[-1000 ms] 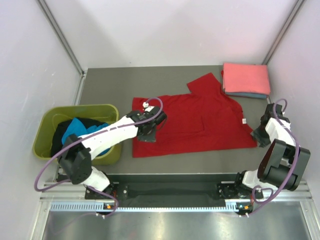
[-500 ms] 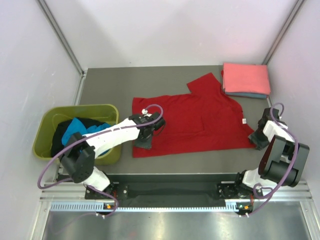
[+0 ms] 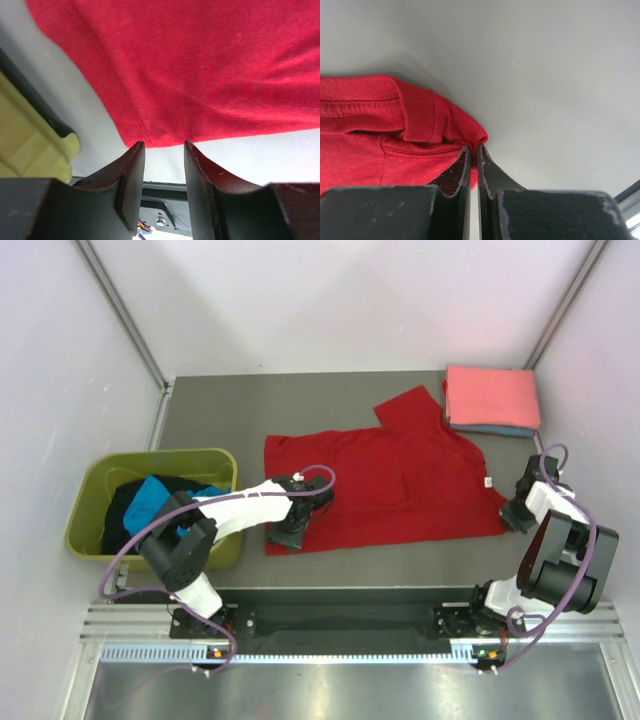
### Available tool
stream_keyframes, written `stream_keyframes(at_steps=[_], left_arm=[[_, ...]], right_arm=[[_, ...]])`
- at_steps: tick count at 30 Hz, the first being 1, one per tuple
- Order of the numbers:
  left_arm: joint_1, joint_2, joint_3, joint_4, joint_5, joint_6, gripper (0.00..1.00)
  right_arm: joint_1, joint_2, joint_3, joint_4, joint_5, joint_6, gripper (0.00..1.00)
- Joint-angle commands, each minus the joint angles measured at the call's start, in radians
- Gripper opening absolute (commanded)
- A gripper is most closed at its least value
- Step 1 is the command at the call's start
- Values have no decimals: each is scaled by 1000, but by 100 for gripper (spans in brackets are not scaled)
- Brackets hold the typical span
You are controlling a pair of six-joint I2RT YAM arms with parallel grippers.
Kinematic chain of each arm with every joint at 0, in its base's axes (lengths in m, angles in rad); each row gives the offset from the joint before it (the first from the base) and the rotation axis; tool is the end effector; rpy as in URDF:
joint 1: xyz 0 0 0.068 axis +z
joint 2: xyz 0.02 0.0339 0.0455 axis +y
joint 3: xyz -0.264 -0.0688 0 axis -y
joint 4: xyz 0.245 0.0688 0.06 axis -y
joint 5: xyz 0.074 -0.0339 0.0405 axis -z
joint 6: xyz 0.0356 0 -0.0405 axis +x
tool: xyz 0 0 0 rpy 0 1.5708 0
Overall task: Fold and stack the t-shirts
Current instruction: Fold the tshirt
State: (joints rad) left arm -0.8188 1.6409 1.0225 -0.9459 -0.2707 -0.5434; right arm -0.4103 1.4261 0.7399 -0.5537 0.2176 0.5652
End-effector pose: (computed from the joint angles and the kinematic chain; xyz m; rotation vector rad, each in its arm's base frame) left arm 0.1939 -0.1933 0.1754 0.4037 2.9229 0.3061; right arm 0.2214 -0.1047 0.1631 1.3494 2.4352 -0.2672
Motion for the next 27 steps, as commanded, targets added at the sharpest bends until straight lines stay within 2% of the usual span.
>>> stream_keyframes(at_steps=[1,13,16,17,20,27], left_arm=[[-2,8,8,38,28,66,42],[-9,115,10,41,62,99,43],[-11,138,7,42,53,94,33],[-11,145,11,38,54,92,18],[-11,155,22,6,44,77,0],[-17,83,21,-42,59,16,0]], right_arm=[[-28,16,-33,69,58,-19,0],[-47,16,-24,74,46,-31,0],[-48,8,-27,72,48,-30,0],[-48,7,-27,72,49,-30,0],[-48,7,-20,63,51,-21,0],[-59,-18,6,-11,58,-2,0]])
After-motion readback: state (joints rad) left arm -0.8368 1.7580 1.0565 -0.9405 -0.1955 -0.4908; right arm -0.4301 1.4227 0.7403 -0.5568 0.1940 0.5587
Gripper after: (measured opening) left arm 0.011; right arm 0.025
